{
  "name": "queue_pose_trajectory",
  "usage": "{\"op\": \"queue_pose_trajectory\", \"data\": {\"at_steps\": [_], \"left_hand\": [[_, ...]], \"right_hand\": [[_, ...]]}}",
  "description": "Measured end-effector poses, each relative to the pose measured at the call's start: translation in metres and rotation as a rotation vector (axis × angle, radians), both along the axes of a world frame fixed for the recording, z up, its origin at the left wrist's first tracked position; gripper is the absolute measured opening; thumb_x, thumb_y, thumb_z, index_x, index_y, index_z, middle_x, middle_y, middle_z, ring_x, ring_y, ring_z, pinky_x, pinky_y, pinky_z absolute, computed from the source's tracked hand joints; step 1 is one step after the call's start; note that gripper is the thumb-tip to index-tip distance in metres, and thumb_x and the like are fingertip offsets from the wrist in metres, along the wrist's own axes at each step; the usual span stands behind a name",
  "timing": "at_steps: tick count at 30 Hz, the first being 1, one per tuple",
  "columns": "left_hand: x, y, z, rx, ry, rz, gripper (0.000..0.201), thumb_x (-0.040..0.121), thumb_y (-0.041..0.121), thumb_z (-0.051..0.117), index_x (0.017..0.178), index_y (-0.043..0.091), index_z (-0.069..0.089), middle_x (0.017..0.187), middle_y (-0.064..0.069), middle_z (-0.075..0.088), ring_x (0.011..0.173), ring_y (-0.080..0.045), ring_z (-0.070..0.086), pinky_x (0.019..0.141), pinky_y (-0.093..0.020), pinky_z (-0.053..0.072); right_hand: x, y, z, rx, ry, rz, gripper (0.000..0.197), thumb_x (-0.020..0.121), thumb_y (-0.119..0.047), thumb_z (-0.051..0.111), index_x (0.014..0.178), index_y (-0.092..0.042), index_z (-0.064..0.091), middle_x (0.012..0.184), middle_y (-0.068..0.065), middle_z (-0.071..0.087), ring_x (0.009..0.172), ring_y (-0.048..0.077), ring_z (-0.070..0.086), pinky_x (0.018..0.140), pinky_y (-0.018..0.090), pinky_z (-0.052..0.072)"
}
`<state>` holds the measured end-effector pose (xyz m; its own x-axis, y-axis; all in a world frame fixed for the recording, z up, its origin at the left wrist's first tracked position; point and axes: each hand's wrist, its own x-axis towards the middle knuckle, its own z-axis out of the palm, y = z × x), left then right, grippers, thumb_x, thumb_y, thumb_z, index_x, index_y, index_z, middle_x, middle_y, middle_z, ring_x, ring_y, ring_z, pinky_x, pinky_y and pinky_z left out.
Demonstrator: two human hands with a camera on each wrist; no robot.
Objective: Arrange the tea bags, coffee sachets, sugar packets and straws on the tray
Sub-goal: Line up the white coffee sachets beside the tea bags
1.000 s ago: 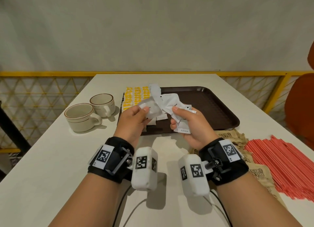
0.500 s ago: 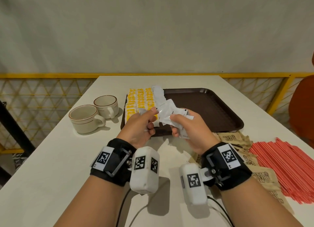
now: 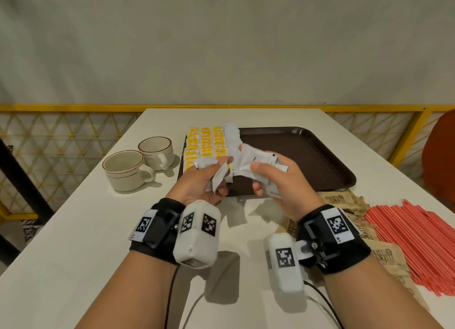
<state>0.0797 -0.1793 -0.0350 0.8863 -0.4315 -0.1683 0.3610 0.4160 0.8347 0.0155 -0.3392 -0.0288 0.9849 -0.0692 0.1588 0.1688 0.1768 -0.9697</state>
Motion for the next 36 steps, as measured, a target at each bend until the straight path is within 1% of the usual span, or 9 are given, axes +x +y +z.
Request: {"op": "queue_pose_trajectory", "data": {"at_steps": [7,11,15,20,24,26,30,33,36], "left_hand": [[-0.003,0.0,-0.003,0.03,0.039,-0.221,0.039,0.071,0.01,0.06,0.109,0.004,0.057,0.062,-0.005,0.048,0.042,-0.009,0.041,0.041,-0.021,0.04],[0.0,-0.008,-0.003,0.109,0.052,-0.105,0.017,0.09,0.026,0.057,0.092,0.009,0.059,0.066,-0.004,0.058,0.045,-0.01,0.044,0.042,-0.019,0.039],[0.003,-0.012,-0.005,0.118,0.054,0.022,0.037,0.1,0.038,0.041,0.085,0.01,0.06,0.076,-0.005,0.067,0.047,-0.009,0.049,0.043,-0.019,0.041],[0.0,-0.017,-0.005,0.125,-0.019,-0.004,0.045,0.091,0.055,0.043,0.104,0.014,0.058,0.084,-0.007,0.059,0.064,-0.012,0.051,0.055,-0.021,0.044],[-0.001,-0.016,-0.005,0.096,-0.066,-0.044,0.062,0.067,0.063,0.046,0.106,0.016,0.057,0.1,-0.008,0.067,0.093,-0.022,0.065,0.082,-0.031,0.05],[-0.001,-0.016,-0.004,0.078,-0.088,-0.067,0.062,0.073,0.06,0.049,0.114,0.014,0.057,0.108,-0.01,0.068,0.101,-0.027,0.066,0.086,-0.036,0.052],[0.001,-0.013,-0.002,-0.01,-0.004,0.04,0.046,0.095,0.048,0.042,0.119,0.011,0.057,0.098,-0.009,0.066,0.08,-0.021,0.065,0.064,-0.03,0.052],[0.006,-0.01,-0.003,-0.165,0.137,0.048,0.047,0.095,0.047,0.043,0.121,0.008,0.053,0.114,-0.017,0.062,0.071,-0.022,0.063,0.057,-0.028,0.055],[0.007,-0.008,-0.007,-0.182,0.185,0.032,0.045,0.092,0.042,0.053,0.122,0.009,0.052,0.1,-0.012,0.057,0.048,-0.011,0.052,0.044,-0.02,0.046]], "right_hand": [[-0.001,0.005,-0.003,-0.3,-0.114,0.006,0.013,0.088,-0.008,0.066,0.095,-0.018,0.072,0.068,-0.001,0.063,0.057,0.015,0.052,0.055,0.027,0.046],[0.003,0.005,-0.005,-0.131,-0.049,-0.18,0.005,0.089,-0.009,0.064,0.09,-0.009,0.07,0.071,0.008,0.059,0.055,0.014,0.049,0.052,0.026,0.043],[0.01,-0.002,-0.009,-0.219,-0.023,-0.503,0.004,0.089,-0.016,0.066,0.086,-0.016,0.069,0.07,0.003,0.062,0.056,0.009,0.054,0.05,0.019,0.047],[0.011,0.006,-0.015,-0.637,-0.218,-0.343,0.008,0.086,-0.016,0.068,0.082,-0.009,0.072,0.086,0.001,0.067,0.069,0.014,0.06,0.067,0.036,0.052],[0.007,0.011,-0.015,-0.756,-0.26,-0.145,0.016,0.085,-0.01,0.07,0.1,-0.01,0.075,0.101,-0.015,0.065,0.095,-0.002,0.06,0.085,0.018,0.048],[0.005,0.013,-0.012,-0.71,-0.203,-0.066,0.019,0.086,-0.008,0.069,0.104,-0.012,0.073,0.103,-0.019,0.063,0.085,-0.005,0.061,0.074,0.013,0.049],[0.002,0.012,-0.005,-0.404,-0.028,-0.001,0.015,0.09,-0.008,0.064,0.104,-0.005,0.069,0.084,0.016,0.064,0.059,0.016,0.054,0.055,0.026,0.048],[0.001,0.008,-0.002,-0.102,0.055,0.008,0.014,0.092,-0.002,0.057,0.103,-0.005,0.066,0.078,0.011,0.061,0.057,0.014,0.052,0.051,0.024,0.045],[0.003,0.004,-0.002,0.032,0.095,-0.022,0.023,0.09,0.0,0.06,0.113,0.0,0.06,0.085,0.014,0.06,0.057,0.015,0.053,0.049,0.024,0.046]]}}
